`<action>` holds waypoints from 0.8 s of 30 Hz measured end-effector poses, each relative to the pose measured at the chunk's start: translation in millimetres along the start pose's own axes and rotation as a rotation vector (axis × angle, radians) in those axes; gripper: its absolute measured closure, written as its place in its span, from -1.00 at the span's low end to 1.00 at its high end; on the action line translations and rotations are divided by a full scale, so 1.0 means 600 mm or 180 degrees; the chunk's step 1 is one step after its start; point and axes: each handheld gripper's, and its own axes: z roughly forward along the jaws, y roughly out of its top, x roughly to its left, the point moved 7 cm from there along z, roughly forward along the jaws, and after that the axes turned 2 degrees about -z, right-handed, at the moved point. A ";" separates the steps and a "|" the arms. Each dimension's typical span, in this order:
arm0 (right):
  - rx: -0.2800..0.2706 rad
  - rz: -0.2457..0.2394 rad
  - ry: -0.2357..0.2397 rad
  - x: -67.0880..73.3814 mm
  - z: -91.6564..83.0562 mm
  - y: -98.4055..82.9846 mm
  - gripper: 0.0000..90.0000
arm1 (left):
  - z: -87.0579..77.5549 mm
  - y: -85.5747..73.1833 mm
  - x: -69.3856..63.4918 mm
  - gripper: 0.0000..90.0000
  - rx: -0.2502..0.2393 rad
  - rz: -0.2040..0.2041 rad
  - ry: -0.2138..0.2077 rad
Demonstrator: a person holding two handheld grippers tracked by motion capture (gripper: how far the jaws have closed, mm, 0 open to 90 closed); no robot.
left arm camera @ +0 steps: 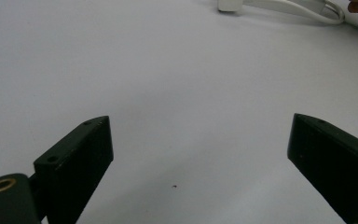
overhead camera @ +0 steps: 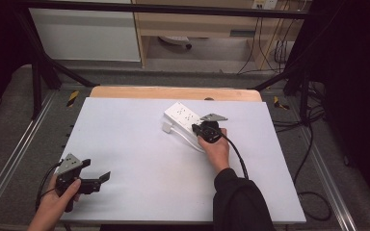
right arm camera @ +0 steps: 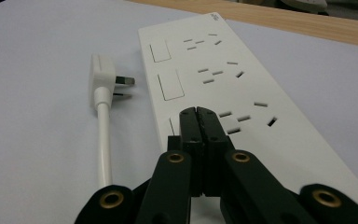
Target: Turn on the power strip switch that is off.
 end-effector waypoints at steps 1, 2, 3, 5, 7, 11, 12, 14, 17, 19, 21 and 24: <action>0.0001 0.0003 0.0002 0.001 0.000 0.000 1.00 | 0.000 0.000 0.000 -0.85 -0.0002 0.0000 0.0000; 0.0014 0.0005 0.0005 0.001 0.001 0.000 1.00 | 0.000 0.000 0.000 -0.85 -0.0003 -0.0001 0.0000; 0.0016 0.0006 0.0005 0.001 0.001 0.001 1.00 | 0.000 0.000 0.000 -0.85 -0.0003 0.0000 0.0000; 0.0020 -0.0005 0.0012 0.001 0.002 0.002 1.00 | 0.000 0.000 0.000 -0.85 -0.0005 0.0001 -0.0001; 0.0036 -0.0009 0.0014 0.002 0.003 0.003 1.00 | -0.001 0.000 0.000 -0.85 -0.0006 0.0003 0.0000; 0.0040 -0.0021 0.0007 0.004 0.005 0.005 1.00 | -0.001 0.000 0.001 -0.85 -0.0009 0.0001 0.0000; 0.0038 -0.0022 0.0010 0.004 0.005 0.005 1.00 | -0.001 0.000 0.000 -0.85 -0.0009 -0.0002 -0.0001; 0.0039 -0.0005 0.0018 0.006 0.005 0.005 1.00 | -0.001 0.000 0.000 -0.85 -0.0011 -0.0004 -0.0002; 0.0013 -0.0004 0.0024 0.005 0.004 0.008 1.00 | 0.000 0.000 0.001 -0.85 -0.0008 0.0000 0.0001; 0.0014 -0.0004 0.0020 0.005 0.003 0.011 1.00 | 0.000 0.000 0.000 -0.85 -0.0003 0.0003 -0.0002; 0.0009 -0.0018 0.0018 0.004 0.002 0.013 1.00 | 0.000 0.000 0.001 -0.85 -0.0001 0.0012 0.0001; -0.0005 -0.0019 0.0010 0.003 -0.001 0.016 1.00 | 0.000 0.000 0.001 -0.85 0.0001 0.0010 0.0000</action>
